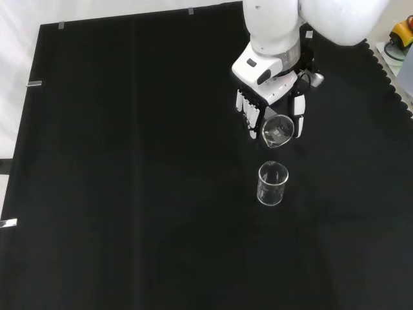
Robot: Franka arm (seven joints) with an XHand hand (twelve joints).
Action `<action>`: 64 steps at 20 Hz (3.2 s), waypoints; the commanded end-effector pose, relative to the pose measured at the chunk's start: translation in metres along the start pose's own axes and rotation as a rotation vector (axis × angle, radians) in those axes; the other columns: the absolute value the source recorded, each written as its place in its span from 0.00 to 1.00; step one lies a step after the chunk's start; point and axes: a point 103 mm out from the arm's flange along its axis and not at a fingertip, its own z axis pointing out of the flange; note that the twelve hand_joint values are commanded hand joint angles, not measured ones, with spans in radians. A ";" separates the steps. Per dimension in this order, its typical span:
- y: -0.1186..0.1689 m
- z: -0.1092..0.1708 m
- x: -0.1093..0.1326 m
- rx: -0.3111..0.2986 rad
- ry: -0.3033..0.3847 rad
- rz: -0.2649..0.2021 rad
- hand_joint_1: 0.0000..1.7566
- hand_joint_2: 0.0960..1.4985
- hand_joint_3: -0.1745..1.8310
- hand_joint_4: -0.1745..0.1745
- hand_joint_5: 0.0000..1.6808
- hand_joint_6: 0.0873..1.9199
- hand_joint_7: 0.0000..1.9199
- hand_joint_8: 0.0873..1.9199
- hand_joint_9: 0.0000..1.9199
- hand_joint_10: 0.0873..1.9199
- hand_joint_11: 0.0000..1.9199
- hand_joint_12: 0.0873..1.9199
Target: Place the beaker back on the table.
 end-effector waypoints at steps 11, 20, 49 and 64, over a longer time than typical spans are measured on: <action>-0.006 0.014 -0.033 -0.102 0.117 0.036 0.81 0.39 0.38 0.00 0.79 0.22 0.74 0.18 0.71 0.23 0.59 0.39; -0.001 0.029 -0.041 -0.186 0.201 0.029 0.81 0.39 0.38 0.00 0.79 0.22 0.73 0.19 0.71 0.23 0.59 0.39; 0.010 0.091 -0.066 -0.230 0.516 -0.050 0.81 0.40 0.37 0.00 0.79 0.22 0.73 0.20 0.71 0.22 0.59 0.39; 0.011 0.120 -0.068 -0.309 0.627 -0.029 0.76 0.39 0.41 0.00 0.79 0.24 0.72 0.22 0.83 0.12 0.60 0.39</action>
